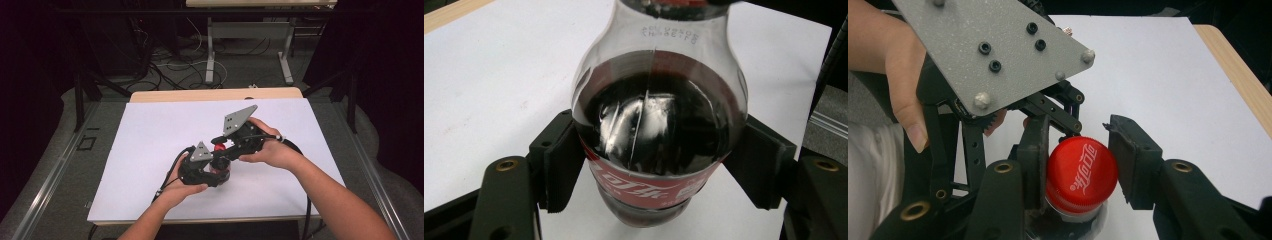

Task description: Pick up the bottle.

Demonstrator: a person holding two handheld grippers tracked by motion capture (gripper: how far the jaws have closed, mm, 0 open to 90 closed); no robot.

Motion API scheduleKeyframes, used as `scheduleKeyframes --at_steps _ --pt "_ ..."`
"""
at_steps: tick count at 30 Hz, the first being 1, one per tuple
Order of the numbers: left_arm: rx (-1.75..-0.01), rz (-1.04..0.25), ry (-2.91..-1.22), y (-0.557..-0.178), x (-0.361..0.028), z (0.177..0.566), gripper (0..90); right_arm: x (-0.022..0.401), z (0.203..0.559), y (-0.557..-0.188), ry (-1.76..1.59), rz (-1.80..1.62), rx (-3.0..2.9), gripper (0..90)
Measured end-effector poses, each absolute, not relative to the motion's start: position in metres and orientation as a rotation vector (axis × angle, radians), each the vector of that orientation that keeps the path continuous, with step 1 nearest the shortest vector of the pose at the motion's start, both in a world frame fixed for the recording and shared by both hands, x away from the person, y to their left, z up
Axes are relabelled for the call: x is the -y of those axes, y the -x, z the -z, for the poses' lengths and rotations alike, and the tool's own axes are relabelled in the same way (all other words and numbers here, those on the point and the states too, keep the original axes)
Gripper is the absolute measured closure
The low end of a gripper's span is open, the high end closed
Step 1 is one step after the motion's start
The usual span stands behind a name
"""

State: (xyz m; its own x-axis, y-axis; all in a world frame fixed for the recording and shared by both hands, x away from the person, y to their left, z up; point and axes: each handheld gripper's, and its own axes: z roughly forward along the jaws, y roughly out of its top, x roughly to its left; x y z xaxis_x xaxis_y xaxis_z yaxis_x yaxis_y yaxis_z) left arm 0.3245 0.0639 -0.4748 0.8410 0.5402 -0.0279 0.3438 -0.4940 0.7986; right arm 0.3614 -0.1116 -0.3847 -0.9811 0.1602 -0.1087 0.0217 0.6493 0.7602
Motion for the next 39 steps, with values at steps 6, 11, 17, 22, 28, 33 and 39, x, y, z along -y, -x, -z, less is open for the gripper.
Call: scheduleKeyframes --at_steps 6,11,17,22,28,33,39 --pt "-0.681 -0.283 -2.131 -0.327 -0.067 0.475 30.0 0.110 0.382 -0.350 -0.225 -1.223 -2.607 44.2" --pt "-0.701 -0.293 -2.140 -0.328 -0.070 0.474 30.0 0.106 0.384 -0.341 -0.338 -1.222 -2.539 42.5" --pt "-0.763 -0.302 -2.109 -0.330 -0.070 0.476 30.0 0.105 0.389 -0.332 -0.436 -1.179 -2.466 46.6" --pt "-0.780 -0.316 -2.112 -0.330 -0.069 0.476 30.0 0.103 0.394 -0.331 -0.523 -1.189 -2.402 52.1" --pt "-0.767 -0.310 -2.118 -0.329 -0.067 0.476 30.0 0.096 0.397 -0.332 -0.617 -1.205 -2.365 57.5" --pt "-0.765 -0.307 -2.117 -0.329 -0.067 0.476 30.0 0.095 0.398 -0.334 -0.643 -1.226 -2.383 60.2" --pt "-0.745 -0.296 -2.129 -0.329 -0.067 0.476 30.0 0.101 0.395 -0.343 -0.607 -1.273 -2.453 60.7"
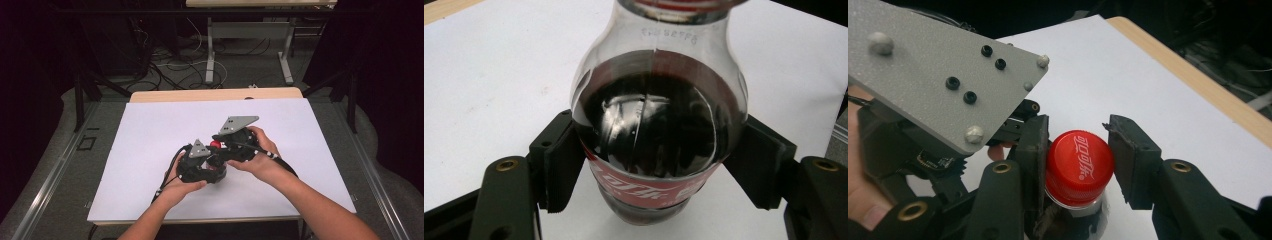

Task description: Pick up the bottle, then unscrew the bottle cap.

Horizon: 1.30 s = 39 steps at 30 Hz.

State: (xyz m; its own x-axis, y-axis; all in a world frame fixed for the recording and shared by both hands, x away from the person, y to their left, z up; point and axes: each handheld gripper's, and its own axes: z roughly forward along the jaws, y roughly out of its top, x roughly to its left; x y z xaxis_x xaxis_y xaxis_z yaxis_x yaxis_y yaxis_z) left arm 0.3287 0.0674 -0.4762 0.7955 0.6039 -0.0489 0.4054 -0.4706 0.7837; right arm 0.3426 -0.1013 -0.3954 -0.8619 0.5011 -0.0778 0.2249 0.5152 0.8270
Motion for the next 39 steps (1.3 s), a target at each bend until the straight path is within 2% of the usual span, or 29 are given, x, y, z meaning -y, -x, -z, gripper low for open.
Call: scheduleKeyframes --at_steps 16,39 --pt "-0.694 -0.260 -2.135 -0.323 -0.062 0.477 30.0 0.118 0.378 -0.369 -0.145 -1.307 -2.743 61.2" --pt "-0.790 -0.295 -2.091 -0.339 -0.084 0.476 30.0 0.130 0.381 -0.369 -0.336 -1.254 -2.685 61.1"
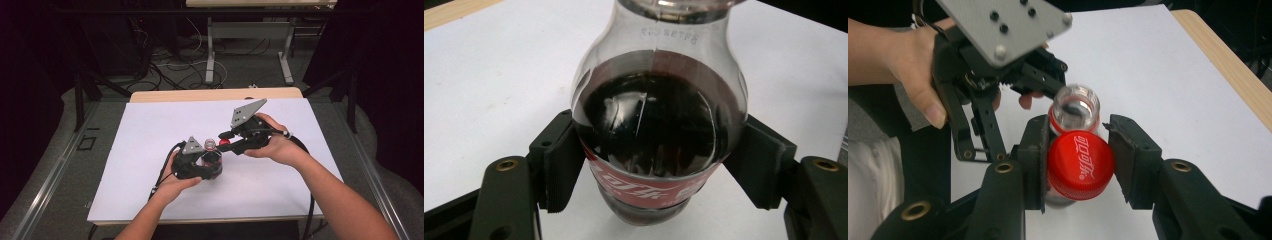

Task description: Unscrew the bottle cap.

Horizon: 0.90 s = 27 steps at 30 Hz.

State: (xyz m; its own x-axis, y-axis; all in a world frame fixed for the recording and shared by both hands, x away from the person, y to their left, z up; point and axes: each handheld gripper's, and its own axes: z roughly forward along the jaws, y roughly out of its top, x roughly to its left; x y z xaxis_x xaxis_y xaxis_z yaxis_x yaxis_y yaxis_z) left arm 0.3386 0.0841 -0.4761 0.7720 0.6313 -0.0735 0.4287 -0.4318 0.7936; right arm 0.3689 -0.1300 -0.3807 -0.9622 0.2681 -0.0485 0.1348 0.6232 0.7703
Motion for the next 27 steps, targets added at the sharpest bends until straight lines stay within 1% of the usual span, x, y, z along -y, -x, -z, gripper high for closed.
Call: scheduleKeyframes --at_steps 16,27 --pt "-0.844 -0.334 -2.050 -0.344 -0.099 0.470 30.0 0.144 0.397 -0.363 -0.510 -1.211 -2.643 61.0" --pt "-0.872 -0.344 -2.047 -0.347 -0.100 0.469 30.0 0.162 0.417 -0.356 -0.675 -1.192 -2.543 61.0"
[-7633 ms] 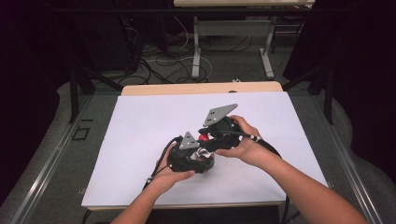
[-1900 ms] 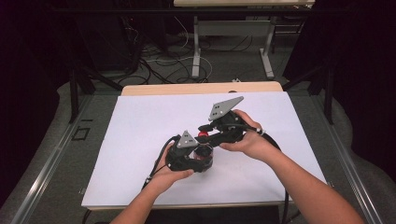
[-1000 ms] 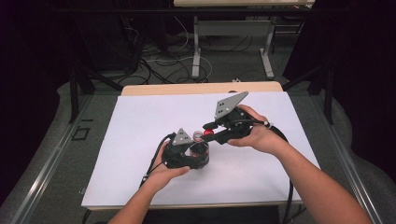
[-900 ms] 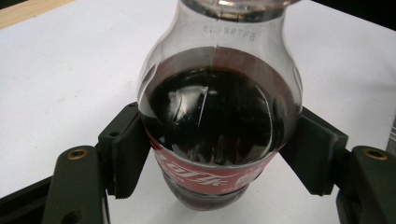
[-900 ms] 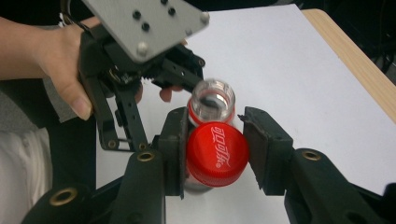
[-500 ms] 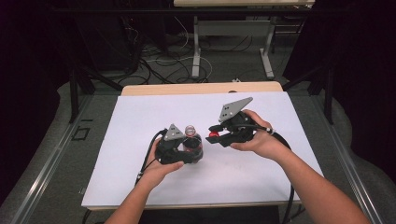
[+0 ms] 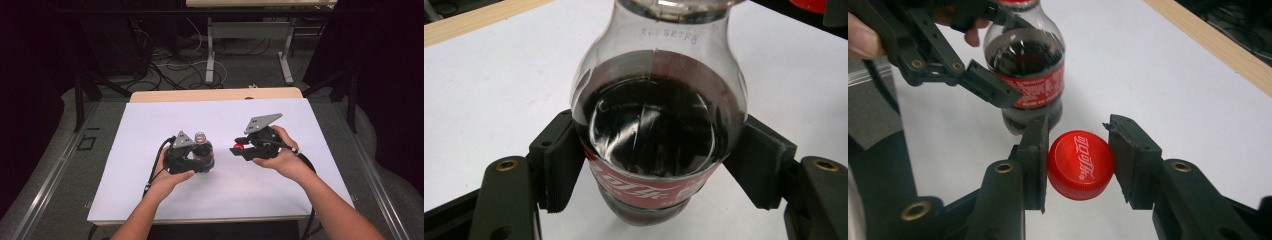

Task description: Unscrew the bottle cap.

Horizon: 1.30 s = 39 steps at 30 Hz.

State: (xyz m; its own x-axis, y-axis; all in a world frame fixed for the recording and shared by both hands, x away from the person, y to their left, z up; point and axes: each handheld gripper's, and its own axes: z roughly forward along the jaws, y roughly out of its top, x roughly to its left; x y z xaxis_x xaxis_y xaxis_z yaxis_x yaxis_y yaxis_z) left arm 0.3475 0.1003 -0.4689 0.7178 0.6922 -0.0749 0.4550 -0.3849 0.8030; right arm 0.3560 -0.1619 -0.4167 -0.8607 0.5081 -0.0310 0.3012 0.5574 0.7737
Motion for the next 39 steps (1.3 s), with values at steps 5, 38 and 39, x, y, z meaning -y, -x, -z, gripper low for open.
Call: scheduleKeyframes --at_steps 5,38,39 --pt "-0.860 -0.352 -2.056 -0.351 -0.097 0.468 30.0 0.169 0.428 -0.349 -0.738 -1.203 -2.495 61.0" --pt "-0.958 -0.412 -2.020 -0.436 -0.045 0.465 30.0 0.203 0.491 -0.343 -1.012 -1.201 -2.375 61.0" --pt "-0.962 -0.417 -2.022 -0.439 -0.045 0.467 30.0 0.202 0.493 -0.344 -1.010 -1.214 -2.362 61.0"
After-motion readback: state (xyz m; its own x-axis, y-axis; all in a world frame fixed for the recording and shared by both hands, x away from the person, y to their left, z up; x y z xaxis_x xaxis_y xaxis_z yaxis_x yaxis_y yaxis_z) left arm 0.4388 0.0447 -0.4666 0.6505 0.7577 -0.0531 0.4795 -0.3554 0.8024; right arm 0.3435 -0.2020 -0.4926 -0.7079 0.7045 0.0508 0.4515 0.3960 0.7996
